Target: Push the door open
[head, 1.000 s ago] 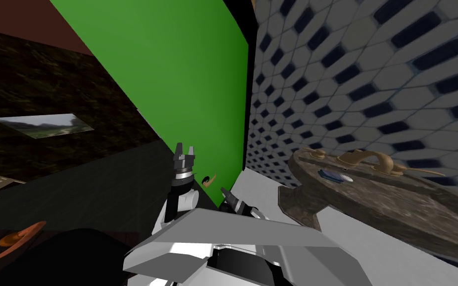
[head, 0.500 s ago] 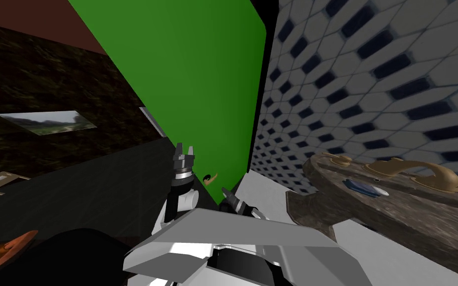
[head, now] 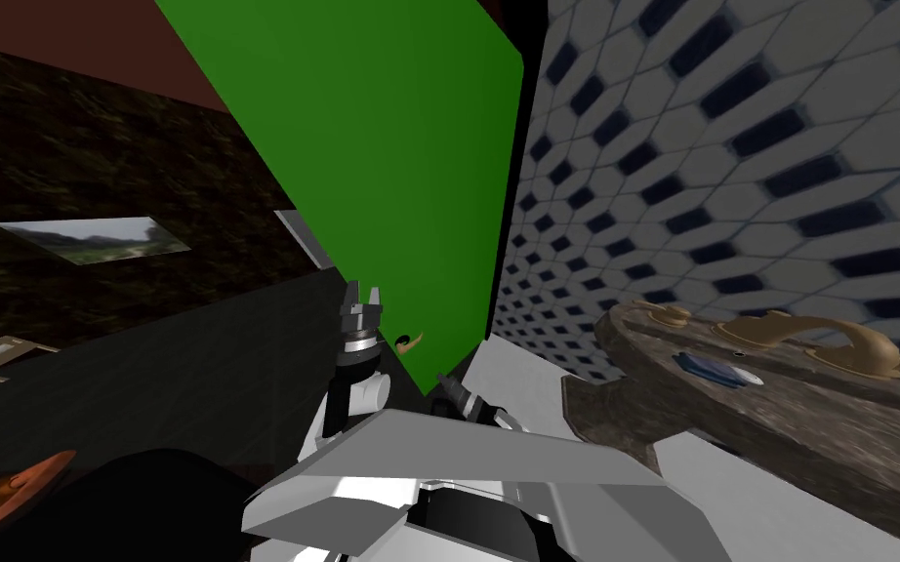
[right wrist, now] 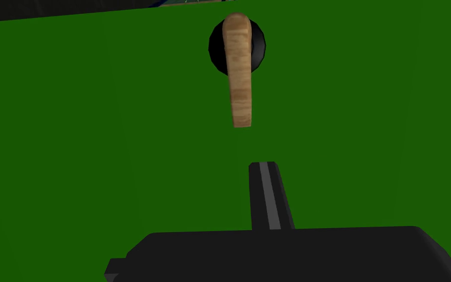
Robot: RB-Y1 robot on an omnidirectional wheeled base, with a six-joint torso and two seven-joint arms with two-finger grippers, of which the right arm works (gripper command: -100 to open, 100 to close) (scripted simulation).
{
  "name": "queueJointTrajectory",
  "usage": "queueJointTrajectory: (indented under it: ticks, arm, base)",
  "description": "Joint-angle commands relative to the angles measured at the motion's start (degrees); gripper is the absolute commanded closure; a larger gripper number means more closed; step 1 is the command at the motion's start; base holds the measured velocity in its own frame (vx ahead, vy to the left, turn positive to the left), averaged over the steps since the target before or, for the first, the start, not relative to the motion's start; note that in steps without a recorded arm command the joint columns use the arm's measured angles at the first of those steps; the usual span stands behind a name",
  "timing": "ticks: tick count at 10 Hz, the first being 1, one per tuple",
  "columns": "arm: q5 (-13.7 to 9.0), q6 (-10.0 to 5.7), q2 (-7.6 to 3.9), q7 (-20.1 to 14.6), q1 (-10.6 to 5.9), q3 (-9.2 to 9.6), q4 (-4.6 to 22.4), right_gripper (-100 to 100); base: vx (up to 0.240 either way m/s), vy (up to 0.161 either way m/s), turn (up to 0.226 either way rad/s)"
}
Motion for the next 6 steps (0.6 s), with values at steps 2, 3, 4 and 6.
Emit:
queueJointTrajectory:
  ticks: [2, 3, 4, 6]
  arm:
    - [0.0, 0.0, 0.0, 0.0, 0.0, 0.0, 0.0, 100]
    - [-0.3, 0.51, 0.4, 0.8, 0.04, -2.03, 0.49, -100]
    - [-0.39, 0.66, 0.56, 1.03, 0.05, -2.63, 0.64, -100]
    - [-0.79, 1.33, 1.39, 2.09, 0.1, -5.33, 1.3, -100]
  base:
    - [-0.002, -0.004, 0.0]
    - [-0.032, 0.086, -0.11]
    - [-0.05, 0.166, -0.091]
    - [-0.074, 0.183, -0.105]
